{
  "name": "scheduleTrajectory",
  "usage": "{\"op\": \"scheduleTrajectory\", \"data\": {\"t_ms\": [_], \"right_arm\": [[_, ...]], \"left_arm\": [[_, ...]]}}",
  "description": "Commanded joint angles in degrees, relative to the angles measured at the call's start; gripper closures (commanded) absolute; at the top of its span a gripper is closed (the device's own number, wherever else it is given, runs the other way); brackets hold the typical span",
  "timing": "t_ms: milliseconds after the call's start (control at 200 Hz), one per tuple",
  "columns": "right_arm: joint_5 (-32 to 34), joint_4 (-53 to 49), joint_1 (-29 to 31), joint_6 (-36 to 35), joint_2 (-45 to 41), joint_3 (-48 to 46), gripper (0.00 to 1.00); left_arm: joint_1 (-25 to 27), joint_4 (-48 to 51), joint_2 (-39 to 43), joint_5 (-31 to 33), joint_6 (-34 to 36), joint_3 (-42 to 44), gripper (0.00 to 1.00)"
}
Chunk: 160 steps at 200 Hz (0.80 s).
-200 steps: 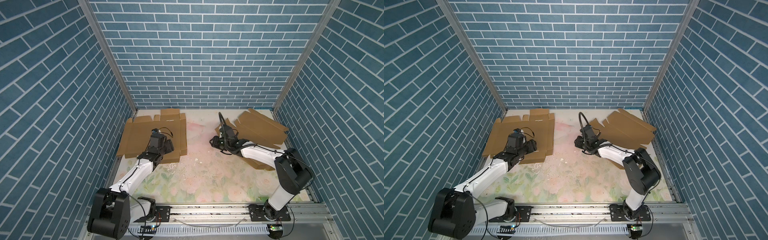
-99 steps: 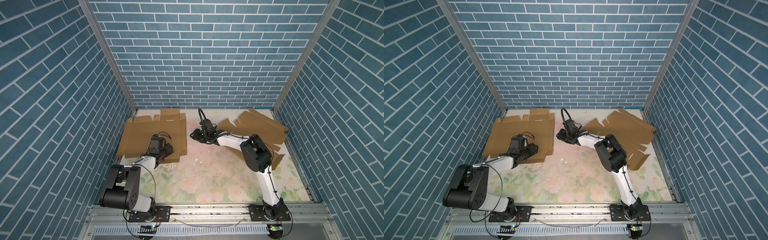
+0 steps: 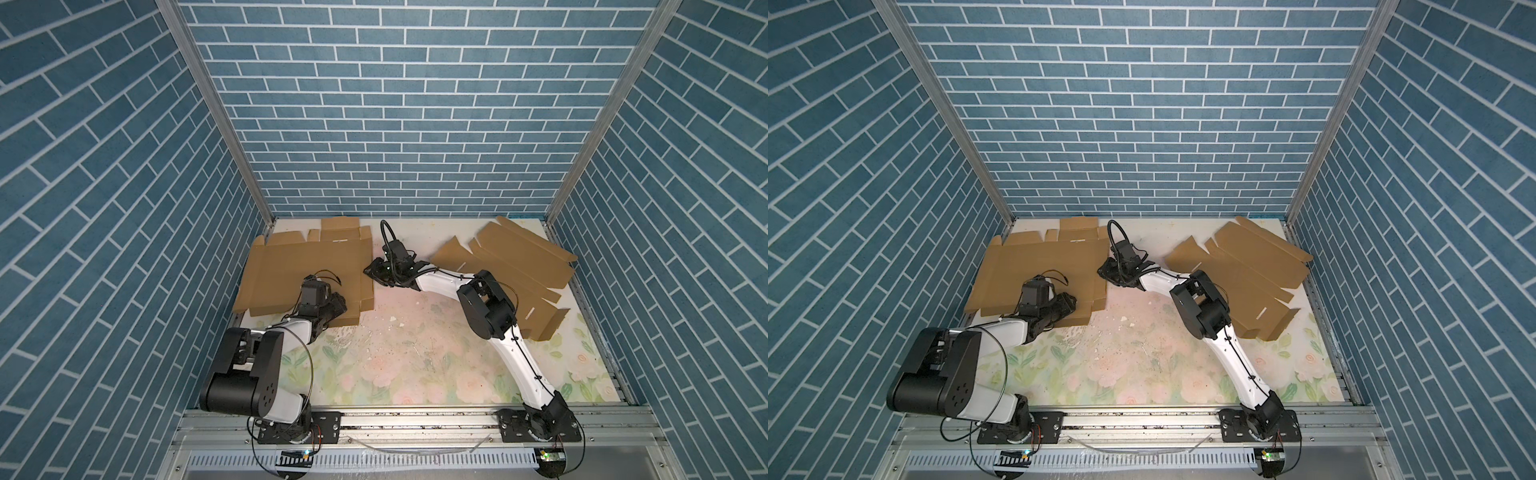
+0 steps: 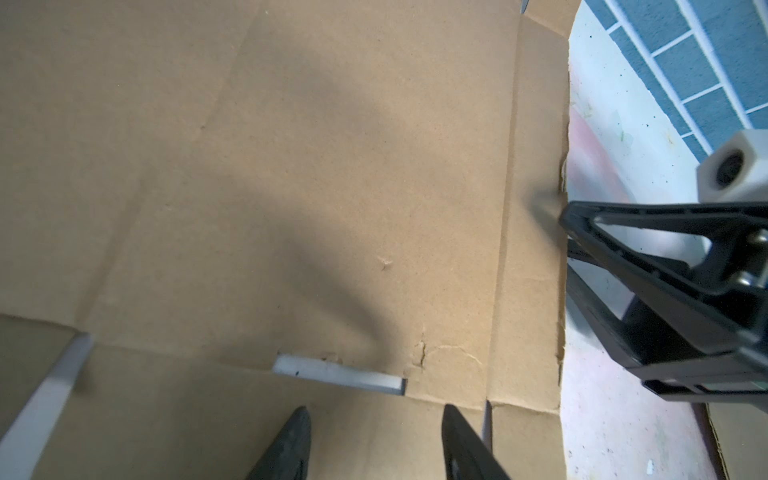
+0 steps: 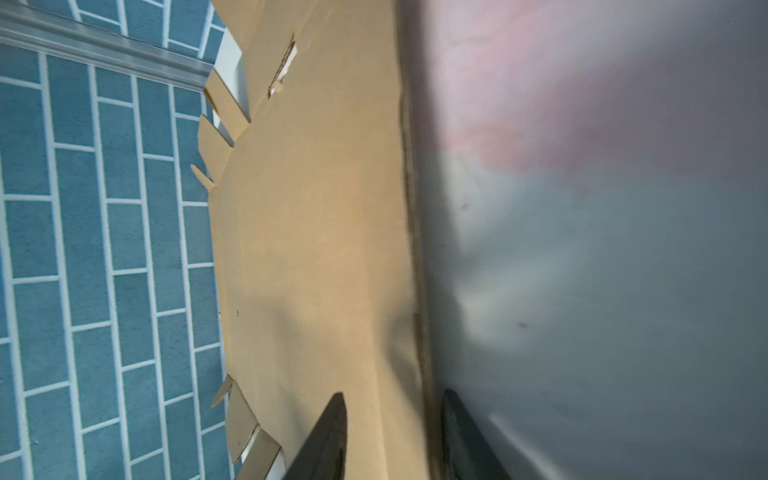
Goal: Fold the paper box
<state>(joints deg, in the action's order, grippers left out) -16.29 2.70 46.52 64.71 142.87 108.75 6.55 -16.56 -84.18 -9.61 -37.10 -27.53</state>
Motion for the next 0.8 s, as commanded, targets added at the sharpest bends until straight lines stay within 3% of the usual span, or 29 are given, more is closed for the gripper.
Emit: {"op": "scheduleTrajectory", "data": {"t_ms": [0,115,240,470,640,705,795], "right_arm": [[-0.14,-2.12,0.93,3.33,3.6,2.79,0.64],[1.62,-2.69,1.33,2.69,4.2,4.0,0.75],[2.66,-6.54,1.3,-2.19,2.83,4.89,1.0],[-1.79,-20.65,-2.47,-21.12,-11.22,-2.55,1.0],[-4.05,-39.58,-8.07,-41.58,-26.45,-11.13,1.0],[-1.06,-49.62,-9.62,-51.72,-30.77,-11.94,1.0],[11.33,-58.88,-9.85,-63.33,-36.87,-14.7,1.0]], "left_arm": [[-0.26,1.79,0.16,-1.2,-0.26,1.43,0.5],[-0.22,1.03,0.33,-2.78,-0.37,1.23,0.53],[-0.22,7.67,4.77,-5.27,0.7,-2.28,0.55],[-0.28,32.72,23.74,-2.28,8.01,-16.16,0.49],[-0.04,35.12,28.47,-6.09,9.17,-19.52,0.48],[0.61,33.25,28.83,-9.27,8.9,-19.3,0.47],[2.91,31.75,28.75,-10.05,9.59,-19.3,0.47]]}}
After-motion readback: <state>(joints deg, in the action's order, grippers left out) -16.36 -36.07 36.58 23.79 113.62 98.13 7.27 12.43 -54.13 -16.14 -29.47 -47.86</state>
